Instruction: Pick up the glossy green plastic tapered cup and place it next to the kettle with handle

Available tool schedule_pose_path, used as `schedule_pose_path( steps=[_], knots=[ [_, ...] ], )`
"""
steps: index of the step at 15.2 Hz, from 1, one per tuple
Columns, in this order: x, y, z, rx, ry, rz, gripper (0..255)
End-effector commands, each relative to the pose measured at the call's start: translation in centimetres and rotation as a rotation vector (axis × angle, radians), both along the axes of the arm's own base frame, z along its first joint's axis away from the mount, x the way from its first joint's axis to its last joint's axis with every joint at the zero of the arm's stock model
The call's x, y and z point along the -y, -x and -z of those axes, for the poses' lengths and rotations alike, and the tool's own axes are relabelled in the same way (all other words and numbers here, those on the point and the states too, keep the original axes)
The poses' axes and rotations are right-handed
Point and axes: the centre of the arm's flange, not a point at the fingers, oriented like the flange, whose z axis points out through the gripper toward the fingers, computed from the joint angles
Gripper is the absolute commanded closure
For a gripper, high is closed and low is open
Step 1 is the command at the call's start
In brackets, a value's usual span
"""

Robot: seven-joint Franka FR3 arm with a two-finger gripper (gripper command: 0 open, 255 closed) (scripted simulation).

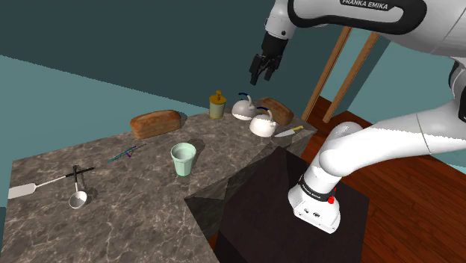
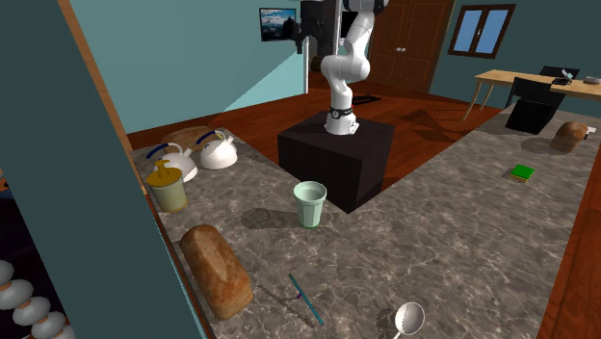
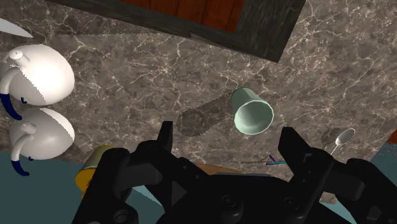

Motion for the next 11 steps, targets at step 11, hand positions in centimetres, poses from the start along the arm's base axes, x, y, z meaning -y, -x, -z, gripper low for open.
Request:
schedule_pose_path(
  steps=[11],
  knots=[
    [-2.5, -6.7, 11.1, -0.011, -0.016, -0.012, 0]
  ],
)
